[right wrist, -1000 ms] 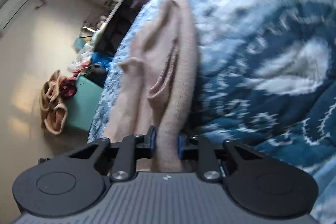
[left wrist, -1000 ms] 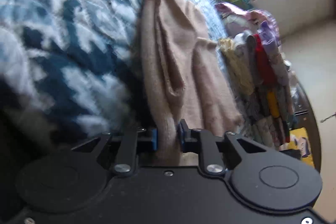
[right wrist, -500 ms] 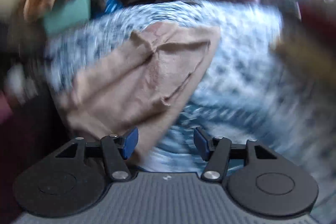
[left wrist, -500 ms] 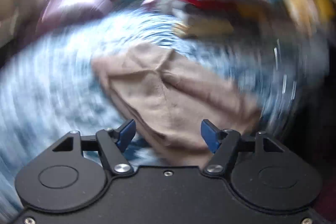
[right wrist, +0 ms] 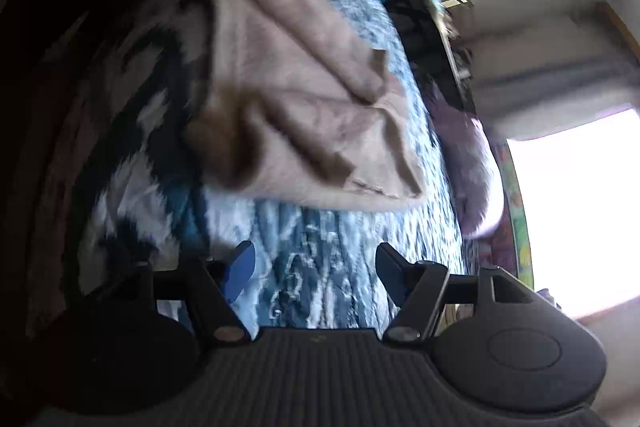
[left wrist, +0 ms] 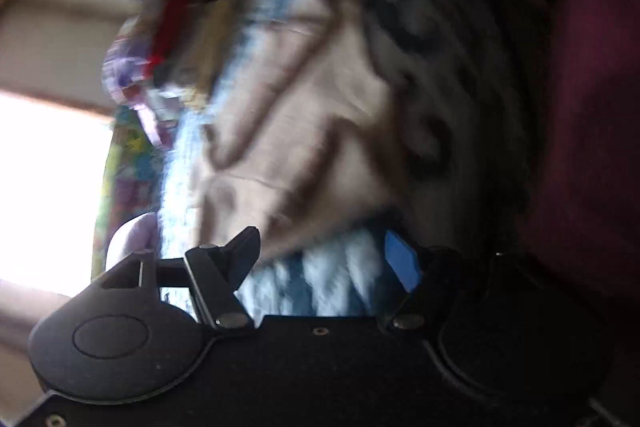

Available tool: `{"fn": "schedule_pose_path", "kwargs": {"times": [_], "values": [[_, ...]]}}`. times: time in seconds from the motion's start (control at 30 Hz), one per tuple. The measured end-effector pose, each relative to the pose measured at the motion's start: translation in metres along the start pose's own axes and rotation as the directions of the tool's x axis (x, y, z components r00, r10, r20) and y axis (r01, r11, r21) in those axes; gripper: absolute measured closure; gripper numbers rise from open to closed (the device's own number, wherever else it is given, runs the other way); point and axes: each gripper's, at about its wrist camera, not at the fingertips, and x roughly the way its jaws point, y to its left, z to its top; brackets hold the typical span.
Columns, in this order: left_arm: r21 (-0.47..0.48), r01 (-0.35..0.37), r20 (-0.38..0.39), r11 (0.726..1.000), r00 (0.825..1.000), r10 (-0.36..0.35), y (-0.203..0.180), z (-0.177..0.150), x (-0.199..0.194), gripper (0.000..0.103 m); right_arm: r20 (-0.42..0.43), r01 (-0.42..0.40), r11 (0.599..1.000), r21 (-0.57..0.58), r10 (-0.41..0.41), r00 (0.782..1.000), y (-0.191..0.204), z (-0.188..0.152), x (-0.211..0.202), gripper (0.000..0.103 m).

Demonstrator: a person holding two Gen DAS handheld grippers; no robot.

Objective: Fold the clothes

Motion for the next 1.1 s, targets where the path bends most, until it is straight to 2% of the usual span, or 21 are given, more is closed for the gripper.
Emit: {"fn": "schedule_pose_path", "kwargs": {"times": [0.13,0.2,0.27,0.33,0.4,0.47,0.57,0.63,0.67,0.7,0.77,0.93,1.0,1.03,1.1], "values": [[0.179,-0.028,0.03,0.983,0.999,0.023,-0.02,-0.011,0.003,0.032,0.045,0.036,0.996,-0.076,-0.033,0.998,0.008,-0.008,-0.004,0.034],[0.225,-0.07,0.087,0.972,0.995,0.052,-0.026,-0.01,0.01,0.028,0.091,0.08,0.992,-0.099,-0.071,0.993,0.012,-0.01,-0.002,0.033],[0.229,-0.103,0.137,0.968,0.988,0.073,-0.024,-0.006,0.018,0.02,0.155,0.125,0.985,-0.117,-0.106,0.982,0.014,-0.007,0.002,0.031],[0.234,-0.121,0.173,0.965,0.982,0.081,-0.022,-0.002,0.024,0.019,0.223,0.168,0.976,-0.139,-0.134,0.966,0.015,-0.002,0.005,0.031],[0.242,-0.123,0.196,0.962,0.978,0.076,-0.02,0.002,0.03,0.019,0.266,0.193,0.964,-0.185,-0.14,0.954,0.013,0.002,0.011,0.031],[0.263,-0.117,0.201,0.958,0.977,0.064,-0.018,0.001,0.028,0.026,0.294,0.2,0.955,-0.219,-0.13,0.947,0.009,0.003,0.018,0.031],[0.291,-0.115,0.201,0.95,0.978,0.057,-0.023,0.0,0.028,0.036,0.321,0.182,0.951,-0.249,-0.096,0.942,0.007,0.0,0.022,0.032],[0.293,-0.108,0.195,0.95,0.98,0.051,-0.024,0.005,0.032,0.042,0.339,0.169,0.948,-0.268,-0.072,0.938,0.007,-0.002,0.025,0.037],[0.287,-0.093,0.181,0.953,0.983,0.041,-0.022,0.01,0.035,0.057,0.348,0.164,0.947,-0.277,-0.06,0.936,0.007,-0.003,0.026,0.046],[0.283,-0.082,0.162,0.956,0.986,0.037,-0.022,0.013,0.036,0.068,0.338,0.142,0.95,-0.278,-0.042,0.94,0.006,-0.001,0.026,0.06],[0.277,-0.076,0.137,0.958,0.99,0.039,-0.022,0.022,0.037,0.078,0.297,0.074,0.965,-0.25,0.004,0.955,0.001,0.009,0.025,0.079],[0.174,-0.011,0.129,0.985,0.992,-0.011,-0.011,0.045,0.008,0.082,0.272,0.033,0.99,-0.136,0.005,0.962,-0.008,0.02,-0.003,0.081],[0.147,0.046,0.133,0.988,0.989,-0.065,-0.009,0.056,-0.009,0.082,0.28,0.008,0.993,-0.12,0.026,0.96,-0.007,0.023,-0.025,0.081],[0.141,0.075,0.139,0.987,0.986,-0.095,-0.007,0.061,-0.019,0.082,0.279,-0.028,0.994,-0.101,0.056,0.959,-0.008,0.024,-0.037,0.081],[0.066,0.157,0.146,0.985,0.975,-0.165,0.007,0.072,-0.034,0.082,0.276,-0.13,0.991,-0.021,0.131,0.952,-0.019,0.024,-0.06,0.081]]}}
